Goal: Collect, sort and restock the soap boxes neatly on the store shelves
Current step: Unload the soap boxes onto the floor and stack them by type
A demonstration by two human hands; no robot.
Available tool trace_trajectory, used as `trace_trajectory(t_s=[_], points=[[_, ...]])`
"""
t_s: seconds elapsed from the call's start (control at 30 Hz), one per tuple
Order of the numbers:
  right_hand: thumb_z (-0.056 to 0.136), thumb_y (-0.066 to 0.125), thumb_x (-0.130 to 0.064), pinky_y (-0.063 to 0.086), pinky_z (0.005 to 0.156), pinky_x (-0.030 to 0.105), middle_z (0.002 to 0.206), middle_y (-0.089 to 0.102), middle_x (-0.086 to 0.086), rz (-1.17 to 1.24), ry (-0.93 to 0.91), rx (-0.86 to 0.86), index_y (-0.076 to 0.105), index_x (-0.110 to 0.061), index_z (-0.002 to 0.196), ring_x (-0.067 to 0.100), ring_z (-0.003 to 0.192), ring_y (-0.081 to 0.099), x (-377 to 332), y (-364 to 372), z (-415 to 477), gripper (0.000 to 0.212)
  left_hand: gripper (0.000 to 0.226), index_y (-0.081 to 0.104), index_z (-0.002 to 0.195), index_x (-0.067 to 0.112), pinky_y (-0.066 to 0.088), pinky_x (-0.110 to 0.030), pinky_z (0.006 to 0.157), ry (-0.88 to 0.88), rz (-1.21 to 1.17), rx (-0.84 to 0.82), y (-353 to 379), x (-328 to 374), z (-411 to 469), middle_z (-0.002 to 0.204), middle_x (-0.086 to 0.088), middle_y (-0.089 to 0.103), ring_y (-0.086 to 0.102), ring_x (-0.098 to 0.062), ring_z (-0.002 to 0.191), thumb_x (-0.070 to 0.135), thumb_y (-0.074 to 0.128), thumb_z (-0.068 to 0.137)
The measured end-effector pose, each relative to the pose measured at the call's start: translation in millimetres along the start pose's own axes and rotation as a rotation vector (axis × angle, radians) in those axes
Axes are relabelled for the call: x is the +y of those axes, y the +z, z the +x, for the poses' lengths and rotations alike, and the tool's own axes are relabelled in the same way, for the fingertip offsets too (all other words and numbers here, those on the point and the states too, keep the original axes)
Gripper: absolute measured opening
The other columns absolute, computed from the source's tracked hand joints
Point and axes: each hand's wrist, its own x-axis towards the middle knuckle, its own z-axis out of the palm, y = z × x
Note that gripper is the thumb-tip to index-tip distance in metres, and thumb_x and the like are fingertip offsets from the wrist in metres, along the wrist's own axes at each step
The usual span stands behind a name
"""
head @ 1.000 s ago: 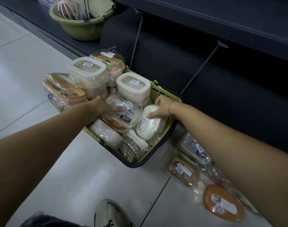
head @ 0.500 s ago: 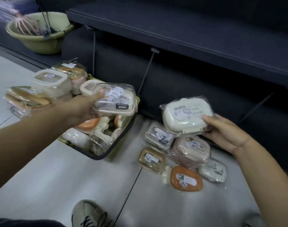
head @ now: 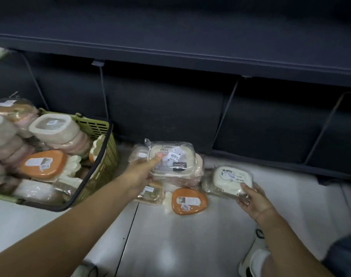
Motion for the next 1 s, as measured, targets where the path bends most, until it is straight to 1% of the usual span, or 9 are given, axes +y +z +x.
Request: trace_trajectory(t_s=[0.2,0.3,0.47,0.57,0.67,0.73,0.8,0.9,1.0], points=[[0.09,0.064,-0.006,0.053,0.072,0.032,0.126,0.054,0.012,-0.097,-0.008,0.004,0.035,-0.024,0.142,0.02,0.082,0.06,3.9,18.9,38.4,0.062,0.053,0.068,0.116,0.012,0.052,-0.035,0.087,-0.018,-0.059,0.031,2.5,-12.9,12.4,0.109,-0.01,0.073,0.07,-0.024,0.1,0.041,0.072,0.072],[0.089,0.068,-0.01,0.052,0.086,0.035,0.13,0.05,0.011,-0.233,-0.029,0.091,0.035,-0.02,0.143,0.021,0.09,0.06,12.5,22.3,57.6,0.064,0.052,0.066,0.121,0.015,0.049,-0.039,0.099,-0.015,-0.073,0.051,-9.7,-11.5,15.4,0.114,-0.009,0.072,0.066,-0.028,0.11,0.04,0.068,0.076],[0.085,0.071,-0.036,0.043,0.093,0.037,0.142,0.043,0.018,-0.595,-0.037,0.295,0.04,-0.017,0.141,0.036,0.119,0.051,26.4,25.0,71.3,0.067,0.045,0.067,0.116,0.013,0.058,-0.025,0.07,-0.023,-0.069,0.009,-17.9,-8.5,15.3,0.112,-0.01,0.072,0.071,-0.022,0.1,0.038,0.062,0.079],[0.085,0.069,-0.042,0.041,0.101,0.047,0.143,0.034,0.022,-0.735,-0.051,0.438,0.039,-0.013,0.142,0.043,0.126,0.043,15.7,32.7,59.4,0.071,0.044,0.067,0.116,0.012,0.056,-0.026,0.071,-0.034,-0.037,-0.001,-18.6,-6.9,15.1,0.111,-0.01,0.073,0.072,-0.02,0.097,0.038,0.062,0.081],[0.087,0.068,-0.033,0.04,0.099,0.043,0.134,0.042,0.019,-0.712,-0.449,0.563,0.051,-0.007,0.131,0.04,0.122,0.045,-3.5,56.4,26.8,0.054,0.042,0.067,0.117,0.012,0.057,-0.023,0.067,-0.025,-0.005,-0.029,-23.0,-4.9,15.4,0.109,-0.009,0.073,0.073,-0.017,0.091,0.035,0.063,0.083],[0.085,0.07,-0.026,0.042,0.097,0.038,0.121,0.048,0.009,-0.711,-0.859,0.386,0.058,-0.01,0.121,0.03,0.116,0.05,-10.8,92.1,-9.3,0.041,0.044,0.067,0.117,0.012,0.057,-0.026,0.073,-0.001,0.019,-0.04,-27.5,1.2,13.0,0.109,-0.01,0.073,0.072,-0.018,0.092,0.036,0.064,0.08],[0.081,0.071,-0.038,0.038,0.102,0.03,0.122,0.043,-0.003,-0.872,-1.049,-0.041,0.055,-0.017,0.126,0.018,0.119,0.044,-15.1,141.6,-50.7,0.052,0.051,0.066,0.12,0.011,0.054,-0.033,0.086,0.032,0.071,-0.025,-35.4,7.1,12.6,0.111,-0.009,0.073,0.07,-0.021,0.1,0.04,0.067,0.079],[0.069,0.072,-0.063,0.017,0.114,0.034,0.147,0.026,-0.006,-1.383,-1.057,-0.515,0.027,-0.032,0.148,0.014,0.136,0.021,-10.2,203.5,-80.3,0.097,0.059,0.061,0.124,0.009,0.051,-0.033,0.087,0.069,0.14,-0.028,-48.8,15.4,10.1,0.114,-0.01,0.071,0.068,-0.023,0.105,0.047,0.068,0.079],[0.071,0.076,-0.055,0.022,0.115,0.039,0.15,0.027,-0.003,-1.586,-1.067,-0.62,0.013,-0.03,0.153,0.022,0.136,0.025,-5.2,238.5,-75.1,0.107,0.057,0.061,0.122,0.009,0.052,-0.031,0.087,0.128,0.179,-0.015,-61.8,21.7,5.7,0.11,-0.008,0.072,0.068,-0.024,0.104,0.047,0.065,0.08]])
